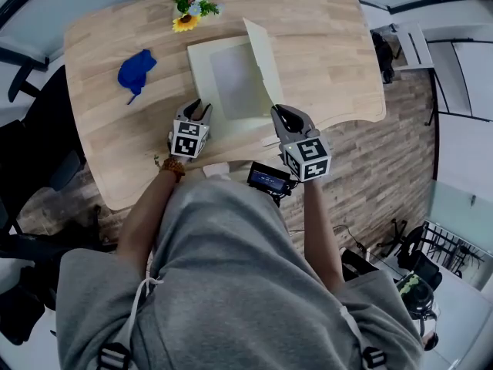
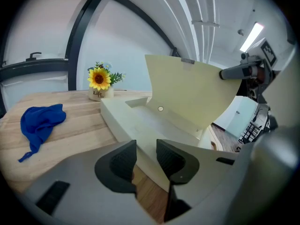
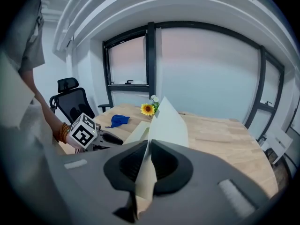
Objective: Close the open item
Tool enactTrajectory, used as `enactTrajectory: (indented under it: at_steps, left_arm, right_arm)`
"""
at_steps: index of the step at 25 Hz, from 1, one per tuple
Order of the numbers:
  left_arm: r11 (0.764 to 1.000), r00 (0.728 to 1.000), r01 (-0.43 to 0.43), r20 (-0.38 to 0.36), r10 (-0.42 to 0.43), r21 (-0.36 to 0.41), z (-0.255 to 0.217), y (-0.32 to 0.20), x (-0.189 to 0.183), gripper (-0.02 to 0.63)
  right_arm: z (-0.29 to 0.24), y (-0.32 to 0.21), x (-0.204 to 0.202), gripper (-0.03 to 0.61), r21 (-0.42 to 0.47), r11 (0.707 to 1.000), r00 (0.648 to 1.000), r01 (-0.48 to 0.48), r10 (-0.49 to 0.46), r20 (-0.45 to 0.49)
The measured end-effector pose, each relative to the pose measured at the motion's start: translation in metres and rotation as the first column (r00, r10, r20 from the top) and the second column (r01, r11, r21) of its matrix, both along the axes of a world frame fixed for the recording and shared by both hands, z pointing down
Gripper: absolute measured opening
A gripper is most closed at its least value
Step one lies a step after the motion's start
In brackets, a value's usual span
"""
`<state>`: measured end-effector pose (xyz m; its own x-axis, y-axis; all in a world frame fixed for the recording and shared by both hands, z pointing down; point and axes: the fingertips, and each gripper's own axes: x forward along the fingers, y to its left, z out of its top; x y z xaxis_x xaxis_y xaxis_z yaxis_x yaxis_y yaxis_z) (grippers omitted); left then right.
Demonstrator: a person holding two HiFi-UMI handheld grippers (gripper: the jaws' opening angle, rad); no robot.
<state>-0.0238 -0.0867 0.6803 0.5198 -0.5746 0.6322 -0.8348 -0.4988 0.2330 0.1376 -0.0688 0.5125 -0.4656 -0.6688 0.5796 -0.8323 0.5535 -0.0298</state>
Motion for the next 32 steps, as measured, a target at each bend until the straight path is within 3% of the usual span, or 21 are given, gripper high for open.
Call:
enactTrajectory:
  at_steps: [7, 22, 32]
  left_arm:
    - [1.000, 1.000, -0.007, -0.010, 0.007, -0.012, 0.000, 0.000, 0.000, 0.127]
    - [1.000, 0.999, -0.028, -0.026, 0.027, -0.013, -0.001, 0.000, 0.001, 0.130]
    - [0.999, 0.998, -0.041, -0.045, 0.040, -0.024, 0.000, -0.001, 0.000, 0.132]
  right_arm:
    - [0.008, 0.004, -0.022, 0.028, -0.013, 0.995, 0.988, 0.098, -0.099, -0.115]
    - [0.043, 0.019, -0.068, 0.032, -0.133, 0.973, 0.961, 0.188, -0.210, -0.179]
    - [0.070, 0.028, -0.092, 0.037, -0.250, 0.935, 0.926, 0.253, -0.308, -0.217]
